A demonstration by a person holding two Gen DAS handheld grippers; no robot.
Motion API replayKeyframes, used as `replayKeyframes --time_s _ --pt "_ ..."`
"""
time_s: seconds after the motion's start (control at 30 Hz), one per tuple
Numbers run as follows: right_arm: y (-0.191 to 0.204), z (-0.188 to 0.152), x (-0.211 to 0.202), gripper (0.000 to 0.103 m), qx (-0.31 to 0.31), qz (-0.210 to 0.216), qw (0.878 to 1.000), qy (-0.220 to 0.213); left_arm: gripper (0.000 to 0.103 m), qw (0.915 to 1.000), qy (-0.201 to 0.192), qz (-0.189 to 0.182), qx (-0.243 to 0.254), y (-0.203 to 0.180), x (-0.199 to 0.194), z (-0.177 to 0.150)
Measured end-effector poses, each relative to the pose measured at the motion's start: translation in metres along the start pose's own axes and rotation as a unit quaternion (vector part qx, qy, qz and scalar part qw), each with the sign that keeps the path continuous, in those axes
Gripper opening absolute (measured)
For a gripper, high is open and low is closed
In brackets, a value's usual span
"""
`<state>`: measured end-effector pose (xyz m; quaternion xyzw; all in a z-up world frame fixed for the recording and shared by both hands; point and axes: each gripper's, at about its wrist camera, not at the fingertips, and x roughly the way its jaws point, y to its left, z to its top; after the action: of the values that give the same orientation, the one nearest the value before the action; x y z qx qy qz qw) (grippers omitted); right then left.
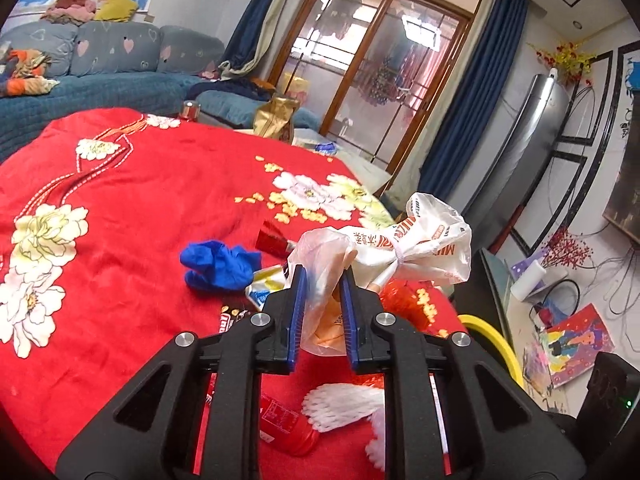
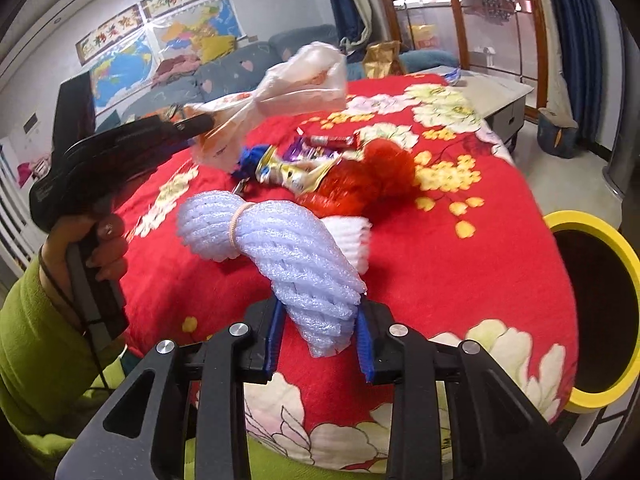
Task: Collect trash
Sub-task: 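Grasp the lilac foam fruit net with the right gripper while the left gripper grasps the white plastic bag, then carry the foam net and plastic bag over the trash bin with both grippers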
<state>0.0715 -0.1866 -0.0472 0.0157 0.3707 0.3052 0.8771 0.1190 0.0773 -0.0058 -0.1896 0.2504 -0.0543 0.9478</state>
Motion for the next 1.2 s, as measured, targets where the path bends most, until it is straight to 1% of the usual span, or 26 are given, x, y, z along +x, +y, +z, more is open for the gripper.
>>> replayKeyframes --time_s 0.27,0.57,0.8,1.2 --pt "-0.014 0.011 -0.016 0.029 0.023 -0.02 0.999 -0.034 0.011 0.9998 -0.011 -0.015 0.009 -0.018 -0.009 0.005" --pt "-0.048 0.019 -0.038 0.029 0.063 -0.065 0.993 -0.071 0.011 0.9991 -0.011 -0.037 0.017 -0.041 -0.012 0.007" --pt "-0.078 0.02 -0.051 0.029 0.097 -0.101 0.986 -0.09 0.011 0.9981 -0.012 -0.056 0.024 -0.061 -0.012 0.007" --pt "-0.118 0.013 -0.07 0.029 0.146 -0.156 0.97 -0.114 0.011 0.9946 -0.005 -0.084 0.06 -0.106 -0.004 0.001"
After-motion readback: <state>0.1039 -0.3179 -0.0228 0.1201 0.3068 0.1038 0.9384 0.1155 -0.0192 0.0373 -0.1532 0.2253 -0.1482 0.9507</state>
